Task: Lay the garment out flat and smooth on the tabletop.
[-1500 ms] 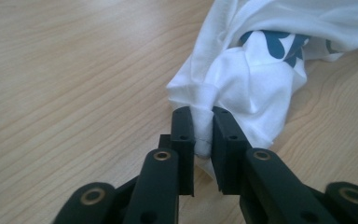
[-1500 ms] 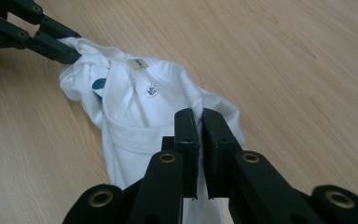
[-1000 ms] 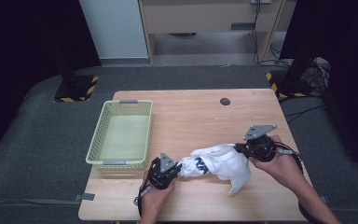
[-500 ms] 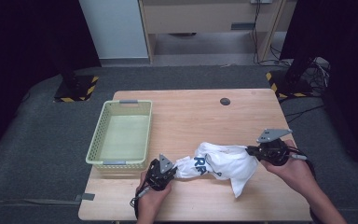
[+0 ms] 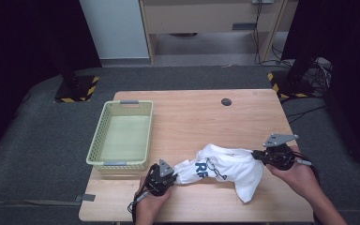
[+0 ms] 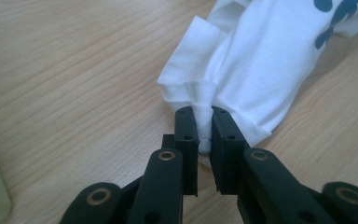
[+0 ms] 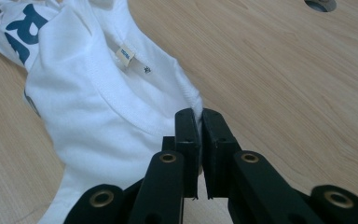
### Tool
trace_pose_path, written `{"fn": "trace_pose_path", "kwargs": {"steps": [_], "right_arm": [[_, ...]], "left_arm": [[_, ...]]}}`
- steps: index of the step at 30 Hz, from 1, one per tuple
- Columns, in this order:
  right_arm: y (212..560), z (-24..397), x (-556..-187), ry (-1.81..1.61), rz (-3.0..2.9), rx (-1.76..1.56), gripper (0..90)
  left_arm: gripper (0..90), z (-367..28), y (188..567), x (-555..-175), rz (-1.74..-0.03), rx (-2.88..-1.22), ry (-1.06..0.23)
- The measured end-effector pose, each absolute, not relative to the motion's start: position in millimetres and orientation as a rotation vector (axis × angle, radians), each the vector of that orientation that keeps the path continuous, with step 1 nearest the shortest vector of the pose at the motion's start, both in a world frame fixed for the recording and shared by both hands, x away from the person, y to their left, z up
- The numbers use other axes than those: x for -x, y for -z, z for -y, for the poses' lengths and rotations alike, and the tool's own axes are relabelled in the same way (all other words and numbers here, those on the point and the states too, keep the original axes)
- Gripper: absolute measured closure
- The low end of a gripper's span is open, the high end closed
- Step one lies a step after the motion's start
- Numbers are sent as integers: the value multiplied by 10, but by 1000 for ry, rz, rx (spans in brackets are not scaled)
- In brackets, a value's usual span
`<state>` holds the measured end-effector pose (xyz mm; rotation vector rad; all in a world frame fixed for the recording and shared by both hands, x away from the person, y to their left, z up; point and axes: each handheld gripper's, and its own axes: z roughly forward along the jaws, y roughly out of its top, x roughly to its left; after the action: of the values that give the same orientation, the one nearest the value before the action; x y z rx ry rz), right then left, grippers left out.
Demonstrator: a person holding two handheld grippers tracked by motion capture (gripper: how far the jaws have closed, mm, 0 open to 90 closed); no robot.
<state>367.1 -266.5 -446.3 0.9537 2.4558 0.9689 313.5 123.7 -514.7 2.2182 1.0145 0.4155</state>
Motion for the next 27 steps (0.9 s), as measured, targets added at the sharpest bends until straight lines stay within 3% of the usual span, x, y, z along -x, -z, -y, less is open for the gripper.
{"fn": "trace_pose_path", "kwargs": {"steps": [2,7,10,20,27], "right_arm": [[4452,2667,-3686,-965,-2453,-953,862],[4427,2648,-3677,-976,-2448,-944,861],[4427,2630,-3663,-984,-2451,-935,860],[4440,2620,-3604,-1032,-2439,-930,857],[4465,2619,-3589,-1053,-2441,-921,855]], "left_arm": [[819,-1198,5151,-3124,-995,-2232,-408],[606,-1147,5098,-3100,-990,-2205,-410],[555,-1117,5021,-3073,-960,-2198,-409],[488,-919,4887,-3071,-881,-2205,-393],[508,-865,4753,-3199,-863,-2154,-392]]}}
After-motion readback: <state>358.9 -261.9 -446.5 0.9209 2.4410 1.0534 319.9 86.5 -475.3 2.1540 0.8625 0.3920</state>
